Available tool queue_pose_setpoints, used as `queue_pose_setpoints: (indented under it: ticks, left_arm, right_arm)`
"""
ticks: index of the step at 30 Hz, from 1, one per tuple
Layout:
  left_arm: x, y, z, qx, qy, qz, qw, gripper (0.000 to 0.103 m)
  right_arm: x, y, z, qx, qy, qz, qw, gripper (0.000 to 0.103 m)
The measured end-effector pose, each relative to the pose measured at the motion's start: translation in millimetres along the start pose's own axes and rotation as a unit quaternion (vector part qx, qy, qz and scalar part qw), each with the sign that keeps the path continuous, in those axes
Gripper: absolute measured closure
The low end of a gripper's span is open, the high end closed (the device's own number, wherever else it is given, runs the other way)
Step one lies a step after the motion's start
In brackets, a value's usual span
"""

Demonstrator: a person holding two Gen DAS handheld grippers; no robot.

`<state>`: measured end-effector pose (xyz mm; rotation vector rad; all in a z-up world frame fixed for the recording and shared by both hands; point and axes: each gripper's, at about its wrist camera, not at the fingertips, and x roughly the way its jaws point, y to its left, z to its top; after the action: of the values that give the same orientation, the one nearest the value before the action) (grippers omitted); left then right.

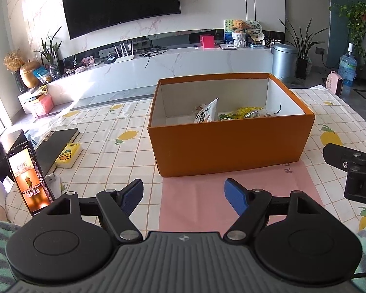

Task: Organize snacks

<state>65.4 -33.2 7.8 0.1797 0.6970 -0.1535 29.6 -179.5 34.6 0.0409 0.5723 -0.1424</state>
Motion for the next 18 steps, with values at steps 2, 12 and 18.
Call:
queue_pose_setpoints:
  ticks: [2,12,18]
  left_arm:
    - [-1.4,0.5,0.8,-0.002,-0.001,0.001,1.0000,0.014]
    - [-3.9,0.7,0.5,-0.003,-0.001,0.002,1.0000,0.014]
    - [-4.5,0.7,1.2,-0.002,-0.002,0.002,1.0000,0.014]
  right_arm:
    - [-0.7,0.0,0.2,0.000,-0.001,0.000,1.000,0.008]
    - [0.7,-0.6,-2.3,0.003,0.004,0.005,1.000,0.008]
    - [0.6,-1.4,-1.2,0.004,0.002,0.006,1.000,0.008]
